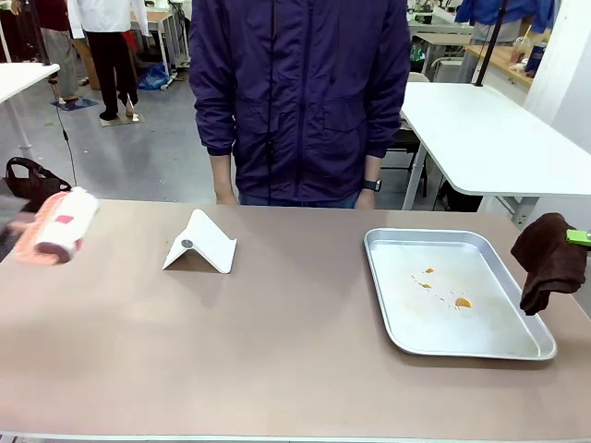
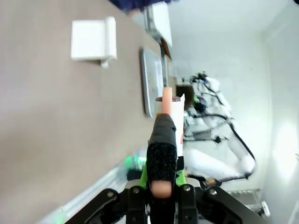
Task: Clean the surface of the table.
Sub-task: If a person points to the right, clean the right side of the table with your right hand, and if they point to the left, clean the left side with your left hand, then clean the area not pointed to by the person.
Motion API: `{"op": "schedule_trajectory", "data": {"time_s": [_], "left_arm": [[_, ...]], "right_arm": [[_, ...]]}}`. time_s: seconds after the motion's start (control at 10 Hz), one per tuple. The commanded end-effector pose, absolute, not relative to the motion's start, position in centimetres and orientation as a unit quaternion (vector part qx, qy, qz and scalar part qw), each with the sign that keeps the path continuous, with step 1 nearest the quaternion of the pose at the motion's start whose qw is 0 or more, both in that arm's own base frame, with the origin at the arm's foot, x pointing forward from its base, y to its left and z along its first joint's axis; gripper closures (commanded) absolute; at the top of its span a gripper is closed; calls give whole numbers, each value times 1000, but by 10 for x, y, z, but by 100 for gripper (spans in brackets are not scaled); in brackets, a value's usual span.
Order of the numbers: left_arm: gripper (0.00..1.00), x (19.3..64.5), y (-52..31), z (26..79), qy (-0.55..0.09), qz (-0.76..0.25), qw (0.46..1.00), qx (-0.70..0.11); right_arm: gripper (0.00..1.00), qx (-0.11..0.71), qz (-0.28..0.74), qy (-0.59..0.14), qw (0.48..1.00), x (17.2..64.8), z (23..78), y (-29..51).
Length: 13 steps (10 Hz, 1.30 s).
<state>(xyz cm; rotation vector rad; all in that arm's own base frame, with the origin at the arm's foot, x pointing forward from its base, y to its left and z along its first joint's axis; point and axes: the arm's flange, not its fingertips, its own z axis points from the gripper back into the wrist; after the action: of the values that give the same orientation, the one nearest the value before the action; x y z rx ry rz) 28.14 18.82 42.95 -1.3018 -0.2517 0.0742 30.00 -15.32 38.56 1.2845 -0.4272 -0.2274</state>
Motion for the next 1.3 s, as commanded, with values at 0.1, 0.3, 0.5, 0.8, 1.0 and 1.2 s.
{"op": "schedule_trajectory", "data": {"time_s": [0.1,0.3,0.5,0.8,1.0,1.2], "left_arm": [[78,231,239,429,-114,1,764,-635],[78,221,256,419,-119,10,753,-647],[78,219,234,430,-111,20,766,-632],[78,219,234,430,-111,20,766,-632],[78,219,234,430,-111,20,766,-632],[78,219,234,430,-111,20,766,-632]], "right_arm": [[100,595,-102,-200,772,298,390,-153],[100,595,-102,-200,772,298,390,-153],[100,595,-102,-200,772,298,390,-153],[100,595,-102,-200,772,298,390,-153],[100,595,-102,-200,772,298,390,-153],[100,595,-102,-200,772,298,390,-153]]}}
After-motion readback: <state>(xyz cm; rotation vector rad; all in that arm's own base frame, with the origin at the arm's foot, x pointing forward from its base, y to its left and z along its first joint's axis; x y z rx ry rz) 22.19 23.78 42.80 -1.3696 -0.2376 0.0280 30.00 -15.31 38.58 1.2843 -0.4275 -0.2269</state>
